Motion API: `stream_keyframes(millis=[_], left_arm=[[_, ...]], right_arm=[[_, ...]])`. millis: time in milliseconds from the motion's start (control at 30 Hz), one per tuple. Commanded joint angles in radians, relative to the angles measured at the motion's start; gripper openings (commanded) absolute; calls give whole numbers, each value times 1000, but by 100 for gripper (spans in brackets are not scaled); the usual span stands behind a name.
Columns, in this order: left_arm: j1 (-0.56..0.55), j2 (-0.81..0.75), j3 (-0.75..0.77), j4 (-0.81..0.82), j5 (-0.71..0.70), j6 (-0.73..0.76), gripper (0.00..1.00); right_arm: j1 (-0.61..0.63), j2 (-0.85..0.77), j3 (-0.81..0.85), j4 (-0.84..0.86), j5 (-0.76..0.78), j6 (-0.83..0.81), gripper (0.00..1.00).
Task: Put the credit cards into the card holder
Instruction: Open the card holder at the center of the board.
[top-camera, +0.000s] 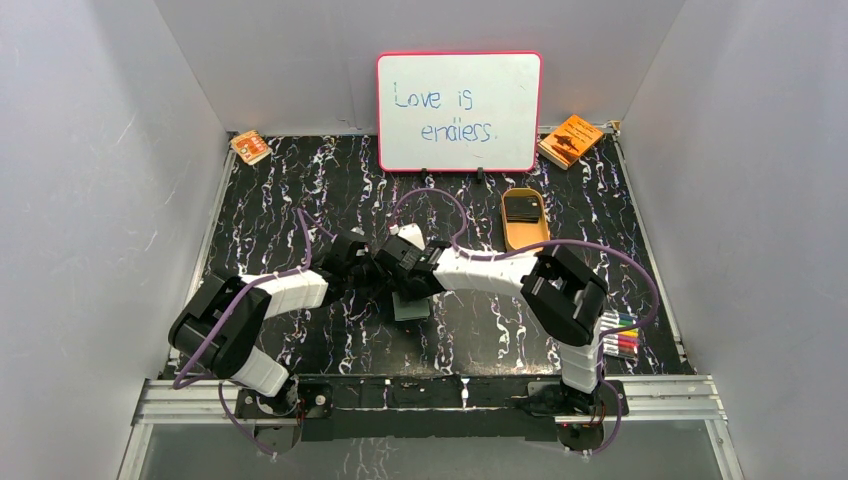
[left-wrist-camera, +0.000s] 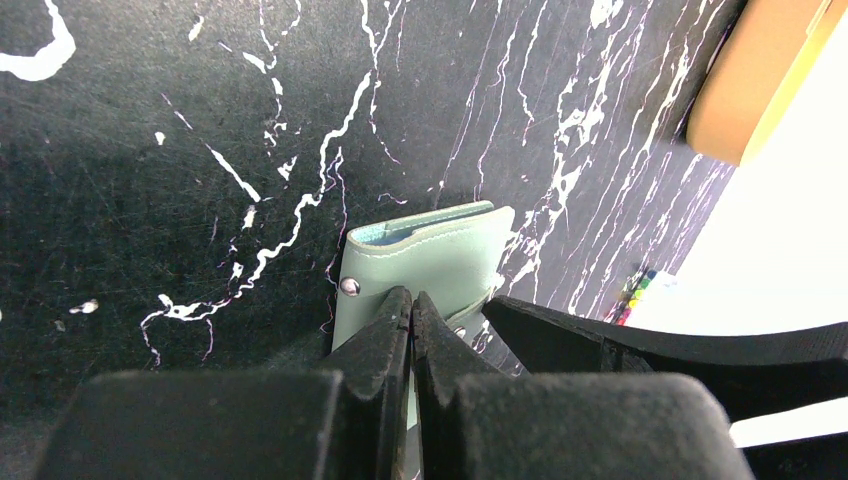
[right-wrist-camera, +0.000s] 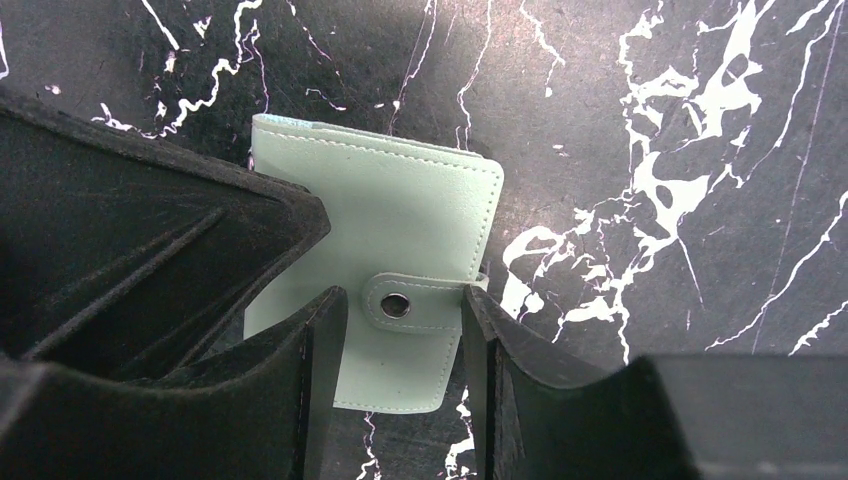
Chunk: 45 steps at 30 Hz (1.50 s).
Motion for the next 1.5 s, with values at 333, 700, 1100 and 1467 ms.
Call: stream_keyframes(millis=[333, 700, 1100, 1467], left_arm=[[8, 17, -33, -47, -15, 13, 0], [8, 39, -37, -45, -17, 16, 0], [9, 58, -32, -49, -23, 27, 0], [9, 85, -31, -46, -23, 41, 0]], right_arm=[[10, -6, 24, -68, 119, -5, 43], [10, -28, 12, -75, 136, -6, 29], [10, -54, 11, -88, 147, -3, 0], [9, -128, -25, -103, 156, 45, 0]])
